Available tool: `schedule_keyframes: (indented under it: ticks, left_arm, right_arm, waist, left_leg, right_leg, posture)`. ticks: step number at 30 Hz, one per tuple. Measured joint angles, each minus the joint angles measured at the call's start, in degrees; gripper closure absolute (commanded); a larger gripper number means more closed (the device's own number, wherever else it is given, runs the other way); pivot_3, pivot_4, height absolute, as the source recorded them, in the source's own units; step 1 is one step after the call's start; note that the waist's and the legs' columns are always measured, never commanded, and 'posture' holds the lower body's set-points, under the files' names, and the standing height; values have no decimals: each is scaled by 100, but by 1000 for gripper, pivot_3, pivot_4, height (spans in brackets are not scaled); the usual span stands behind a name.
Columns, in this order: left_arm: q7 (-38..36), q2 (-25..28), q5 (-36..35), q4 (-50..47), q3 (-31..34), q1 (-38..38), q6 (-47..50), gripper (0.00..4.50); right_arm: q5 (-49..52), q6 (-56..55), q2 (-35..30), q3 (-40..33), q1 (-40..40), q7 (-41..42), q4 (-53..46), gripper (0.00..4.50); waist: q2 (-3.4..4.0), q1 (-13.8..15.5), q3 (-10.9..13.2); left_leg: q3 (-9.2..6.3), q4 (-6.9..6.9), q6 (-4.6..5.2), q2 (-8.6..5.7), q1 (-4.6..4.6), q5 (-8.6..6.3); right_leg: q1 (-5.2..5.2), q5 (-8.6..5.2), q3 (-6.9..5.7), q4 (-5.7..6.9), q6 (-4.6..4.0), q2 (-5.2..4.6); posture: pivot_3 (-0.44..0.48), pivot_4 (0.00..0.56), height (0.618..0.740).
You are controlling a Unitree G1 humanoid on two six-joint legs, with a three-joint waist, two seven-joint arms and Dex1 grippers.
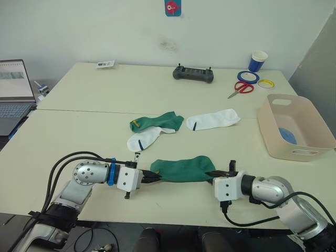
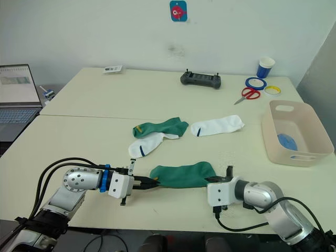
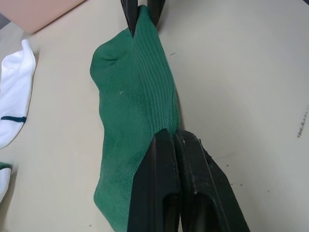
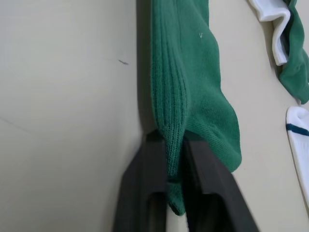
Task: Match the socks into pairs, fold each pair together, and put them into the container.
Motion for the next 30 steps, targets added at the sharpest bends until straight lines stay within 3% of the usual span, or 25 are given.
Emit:
schedule_keyframes:
  ticks: [3,7,10,14,20,26,30]
  left_arm:
    - [-217,167,-343,-437,0,94,807,4500]
    - [-515,740,-1236,-1658,-4,184,2936,4500]
    - [-1016,1586,-2192,-2609,-56,32,4961,4500]
    - [-1603,2114,-2789,-2986,-111,-173,6406,4500]
    - [-1475,1751,-2967,-2875,-253,-741,7606,4500]
    - [-1056,809,-1767,-1698,-1010,-1427,7298,4500]
    - [-925,324,-1060,-927,-1230,-1908,6751,4500]
  right_arm:
    - [321,-89,7,-155,60,145,-122,4471]
    - [1081,243,-23,-423,297,561,-632,4471]
    - [1975,1167,-309,-746,595,1041,-1306,4471]
    - [3195,2613,-491,-1142,690,1295,-2048,4471]
    - [4384,4528,-782,-1493,427,1135,-2511,4471]
    - [4548,5747,-552,-1245,-323,505,-2101,4471]
    - [4422,5918,-478,-935,-680,312,-1693,4471]
  waist:
    - [0,-4,0]
    - [-1,-8,3]
    - [-2,-10,5]
    - [1,-5,7]
    - [-2,-1,7]
    - [-3,1,7]
    - [-3,3,7]
  left_leg:
    - [-3,0,0,2,-6,0]
    - [-12,-1,0,2,-9,0]
    - [-15,1,0,2,-3,0]
    - [-14,1,0,2,3,0]
    - [-14,2,0,-2,-3,0]
    - [-15,6,1,-2,-15,0]
    - [-14,6,1,-2,-22,-1]
  right_leg:
    - [-5,-1,-1,1,-1,1]
    - [-3,-4,-8,1,-1,1]
    - [3,-5,-12,2,-3,2]
    - [7,-7,-12,5,-7,2]
    - [5,-7,-12,-5,-6,1]
    - [-8,-5,-12,-1,-4,5]
    - [-12,-6,-10,-4,-4,4]
  posture:
    - [0,150,740]
    - [0,150,740]
    - [0,150,740]
    - [0,150,740]
    - [0,150,740]
    - [0,150,740]
    - [0,150,740]
